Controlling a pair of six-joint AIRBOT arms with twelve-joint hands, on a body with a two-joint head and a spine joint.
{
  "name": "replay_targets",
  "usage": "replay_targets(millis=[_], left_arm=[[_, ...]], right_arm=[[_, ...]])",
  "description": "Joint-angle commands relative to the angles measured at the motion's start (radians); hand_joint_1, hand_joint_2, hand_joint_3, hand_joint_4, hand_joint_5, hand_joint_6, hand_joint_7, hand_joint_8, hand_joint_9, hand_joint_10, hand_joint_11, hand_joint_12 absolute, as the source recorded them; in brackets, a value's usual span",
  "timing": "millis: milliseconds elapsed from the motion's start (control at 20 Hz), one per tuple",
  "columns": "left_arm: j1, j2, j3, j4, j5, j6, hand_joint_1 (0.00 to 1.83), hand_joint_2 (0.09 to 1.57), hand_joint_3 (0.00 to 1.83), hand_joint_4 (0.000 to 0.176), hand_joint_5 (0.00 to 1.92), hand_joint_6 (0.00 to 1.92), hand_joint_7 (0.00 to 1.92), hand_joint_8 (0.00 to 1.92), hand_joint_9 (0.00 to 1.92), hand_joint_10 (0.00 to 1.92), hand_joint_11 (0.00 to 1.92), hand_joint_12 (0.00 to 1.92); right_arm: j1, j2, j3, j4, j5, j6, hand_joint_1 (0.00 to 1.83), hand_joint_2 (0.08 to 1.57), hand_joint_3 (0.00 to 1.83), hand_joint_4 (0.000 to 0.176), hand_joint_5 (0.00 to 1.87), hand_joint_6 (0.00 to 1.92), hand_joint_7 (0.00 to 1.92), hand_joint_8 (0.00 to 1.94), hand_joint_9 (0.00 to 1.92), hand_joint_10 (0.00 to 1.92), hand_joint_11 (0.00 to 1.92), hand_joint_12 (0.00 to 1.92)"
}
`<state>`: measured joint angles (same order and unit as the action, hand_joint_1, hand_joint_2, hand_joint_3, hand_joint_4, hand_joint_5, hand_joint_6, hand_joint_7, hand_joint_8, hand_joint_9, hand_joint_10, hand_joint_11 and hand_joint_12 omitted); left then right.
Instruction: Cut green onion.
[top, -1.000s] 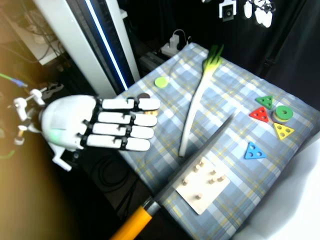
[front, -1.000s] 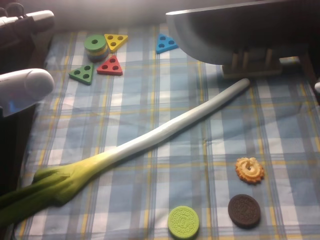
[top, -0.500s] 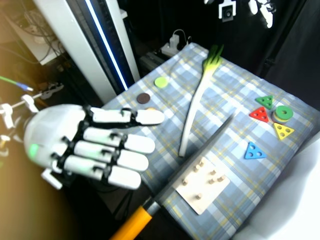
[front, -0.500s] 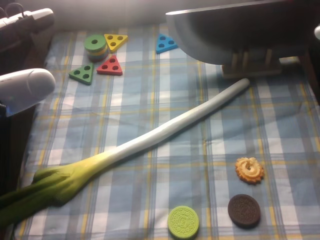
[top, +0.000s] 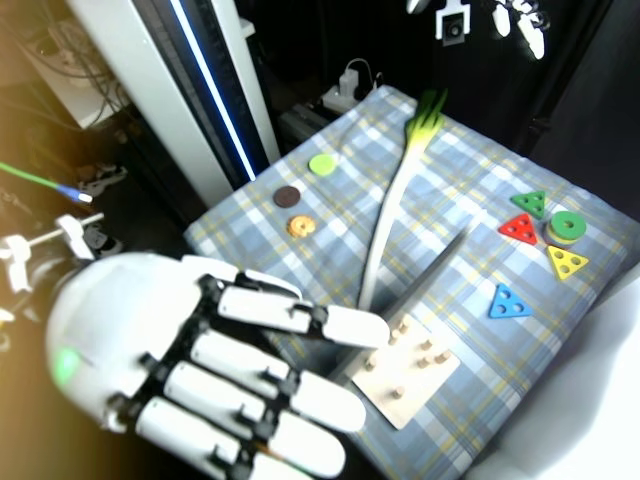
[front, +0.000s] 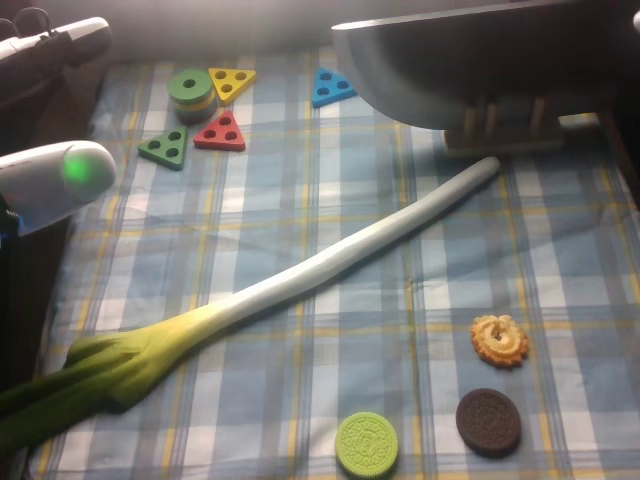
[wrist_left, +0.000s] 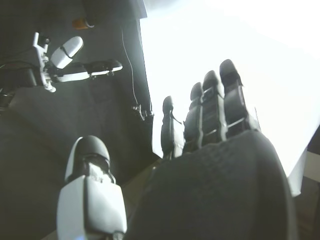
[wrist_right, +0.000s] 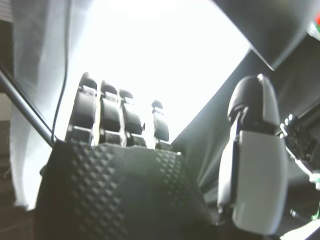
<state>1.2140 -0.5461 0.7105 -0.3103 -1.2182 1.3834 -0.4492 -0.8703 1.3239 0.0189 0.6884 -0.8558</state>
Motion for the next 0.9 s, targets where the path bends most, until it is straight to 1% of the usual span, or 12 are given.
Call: replay_targets(millis=[0,50,100,150,200,300,350,600,700,750,850], left_arm=[[-0.010,-0.005,0.008,-0.005,-0.114,-0.006,0.30,0.99,0.00,0.176,0.26,0.00,0.16,0.01,0.14,0.01,0.00,0.42],[-0.010,-0.006,0.008,-0.004,-0.113,-0.006,0.31,0.99,0.00,0.176,0.27,0.00,0.18,0.00,0.16,0.01,0.00,0.45],[-0.010,-0.007,0.008,-0.004,-0.111,-0.006,0.32,0.99,0.00,0.176,0.24,0.00,0.17,0.00,0.15,0.00,0.00,0.44],[-0.010,-0.007,0.008,-0.004,-0.109,-0.006,0.33,1.00,0.00,0.176,0.22,0.00,0.17,0.00,0.15,0.00,0.00,0.44],[-0.010,-0.008,0.008,-0.004,-0.107,-0.006,0.33,1.00,0.00,0.176,0.21,0.00,0.17,0.00,0.15,0.00,0.00,0.47],[-0.010,-0.010,0.008,-0.004,-0.105,-0.006,0.32,1.00,0.00,0.176,0.17,0.00,0.15,0.00,0.14,0.00,0.00,0.45],[-0.011,-0.011,0.008,-0.004,-0.101,-0.006,0.36,1.00,0.00,0.176,0.18,0.00,0.17,0.00,0.16,0.00,0.00,0.49],[-0.014,-0.015,0.010,-0.003,-0.099,-0.006,0.33,1.00,0.00,0.176,0.23,0.01,0.19,0.00,0.20,0.01,0.00,0.47],[-0.016,-0.017,0.011,-0.001,-0.095,-0.006,0.34,1.00,0.00,0.176,0.23,0.00,0.18,0.00,0.20,0.01,0.00,0.47],[-0.016,-0.017,0.011,0.000,-0.095,-0.006,0.38,0.98,0.00,0.176,0.24,0.01,0.20,0.01,0.21,0.01,0.00,0.47],[-0.016,-0.018,0.011,0.001,-0.094,-0.006,0.37,0.98,0.00,0.176,0.23,0.00,0.19,0.00,0.21,0.01,0.00,0.47]], right_arm=[[0.023,0.006,0.012,0.003,0.055,-0.003,0.90,0.89,0.00,0.176,0.00,0.00,0.00,0.00,0.00,0.00,0.00,0.00],[0.035,0.007,0.018,-0.016,0.023,-0.003,0.89,0.87,0.00,0.176,0.00,0.00,0.00,0.00,0.00,0.00,0.03,0.01],[0.041,0.011,0.021,-0.030,-0.003,-0.003,0.88,0.86,0.00,0.176,0.00,0.00,0.00,0.00,0.00,0.00,0.05,0.03],[0.042,0.021,0.020,-0.037,-0.021,-0.003,0.86,0.84,0.00,0.176,0.00,0.00,0.00,0.00,0.00,0.00,0.01,0.00],[0.042,0.033,0.017,-0.041,-0.034,-0.003,0.85,0.82,0.00,0.176,0.00,0.00,0.00,0.00,0.00,0.00,0.00,0.00],[0.042,0.045,0.015,-0.049,-0.053,-0.003,0.83,0.79,0.00,0.176,0.00,0.00,0.00,0.00,0.00,0.00,0.00,0.00],[0.042,0.051,0.017,-0.053,-0.072,-0.003,0.82,0.79,0.00,0.176,0.00,0.00,0.00,0.00,0.00,0.00,0.00,0.00],[0.048,0.037,0.045,-0.053,-0.128,-0.005,0.80,0.78,0.00,0.176,0.00,0.00,0.00,0.00,0.00,0.00,0.00,0.00],[0.064,0.027,0.054,-0.053,-0.166,-0.039,0.81,0.78,0.00,0.176,0.00,0.00,0.00,0.00,0.00,0.00,0.00,0.00],[0.077,0.022,0.058,-0.053,-0.191,-0.066,0.83,0.80,0.01,0.176,0.00,0.00,0.00,0.00,0.00,0.00,0.00,0.00],[0.085,0.019,0.064,-0.053,-0.215,-0.078,0.84,0.80,0.00,0.176,0.00,0.00,0.00,0.00,0.00,0.00,0.00,0.00]])
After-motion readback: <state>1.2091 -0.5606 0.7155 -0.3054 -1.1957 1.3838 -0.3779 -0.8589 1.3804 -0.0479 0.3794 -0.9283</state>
